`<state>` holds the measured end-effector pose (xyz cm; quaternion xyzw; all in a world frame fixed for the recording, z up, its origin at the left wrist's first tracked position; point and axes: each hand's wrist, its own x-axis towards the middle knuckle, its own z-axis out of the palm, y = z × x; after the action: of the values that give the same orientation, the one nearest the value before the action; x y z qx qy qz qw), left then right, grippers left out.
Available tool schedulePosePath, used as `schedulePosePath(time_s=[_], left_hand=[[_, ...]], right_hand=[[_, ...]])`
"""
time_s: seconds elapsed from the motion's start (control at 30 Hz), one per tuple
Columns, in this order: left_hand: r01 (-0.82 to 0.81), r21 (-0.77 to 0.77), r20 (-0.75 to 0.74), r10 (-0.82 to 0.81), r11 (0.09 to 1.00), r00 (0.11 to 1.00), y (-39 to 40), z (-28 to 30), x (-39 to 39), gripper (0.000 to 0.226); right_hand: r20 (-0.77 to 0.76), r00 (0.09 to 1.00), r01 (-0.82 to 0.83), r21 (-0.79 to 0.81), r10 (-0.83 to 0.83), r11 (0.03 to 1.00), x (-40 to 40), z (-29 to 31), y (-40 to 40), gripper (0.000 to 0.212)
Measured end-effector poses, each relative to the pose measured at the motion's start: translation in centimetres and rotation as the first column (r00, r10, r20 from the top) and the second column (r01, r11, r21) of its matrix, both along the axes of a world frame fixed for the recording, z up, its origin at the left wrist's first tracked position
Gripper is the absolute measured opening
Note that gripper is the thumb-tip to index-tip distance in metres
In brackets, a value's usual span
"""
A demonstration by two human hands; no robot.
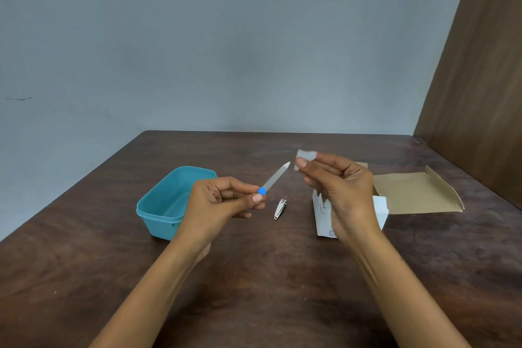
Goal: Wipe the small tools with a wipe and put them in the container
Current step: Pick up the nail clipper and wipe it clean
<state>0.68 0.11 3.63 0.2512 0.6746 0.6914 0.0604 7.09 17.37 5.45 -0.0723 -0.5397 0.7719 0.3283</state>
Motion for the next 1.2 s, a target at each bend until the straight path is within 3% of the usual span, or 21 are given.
schedulePosePath(time_s=[0.17,0.33,0.6,0.87,1.07,1.13,1.2], left_hand=[[-0.031,0.057,0.034,0.029,0.998,0.999,0.0,0.0,0.0,0.014],[-0.035,0.053,0.036,0.033,0.998,0.999,0.1,0.0,0.2,0.015],[-0.028,-0.015,0.034,0.028,1.0,0.999,0.1,0.0,0.2,0.014],[-0.045,-0.039,0.048,0.047,0.998,0.998,0.1,0.0,0.1,0.014],[-0.067,-0.051,0.044,0.069,0.996,0.997,0.1,0.0,0.0,0.013],[-0.07,-0.049,0.038,0.072,0.996,0.997,0.1,-0.1,0.0,0.014],[-0.07,-0.044,0.042,0.071,0.997,0.997,0.1,-0.1,0.1,0.013]], right_hand=[[0.066,0.998,-0.022,0.145,0.013,0.989,-0.5,-1.1,-0.9,0.013],[0.154,0.977,-0.18,0.216,0.148,0.96,-0.7,-2.0,-1.7,0.012],[0.205,0.939,-0.305,0.134,0.275,0.943,-0.9,-1.8,-1.0,0.015],[0.106,0.949,-0.304,0.066,0.297,0.95,-0.6,-1.0,-0.3,0.013],[0.041,0.969,-0.247,0.038,0.245,0.968,-0.3,-0.4,-0.2,0.014],[0.007,0.989,-0.146,0.087,0.146,0.985,-0.4,-0.2,-0.3,0.017],[-0.061,0.996,0.076,0.268,-0.061,0.96,-0.5,-0.4,-0.4,0.019]])
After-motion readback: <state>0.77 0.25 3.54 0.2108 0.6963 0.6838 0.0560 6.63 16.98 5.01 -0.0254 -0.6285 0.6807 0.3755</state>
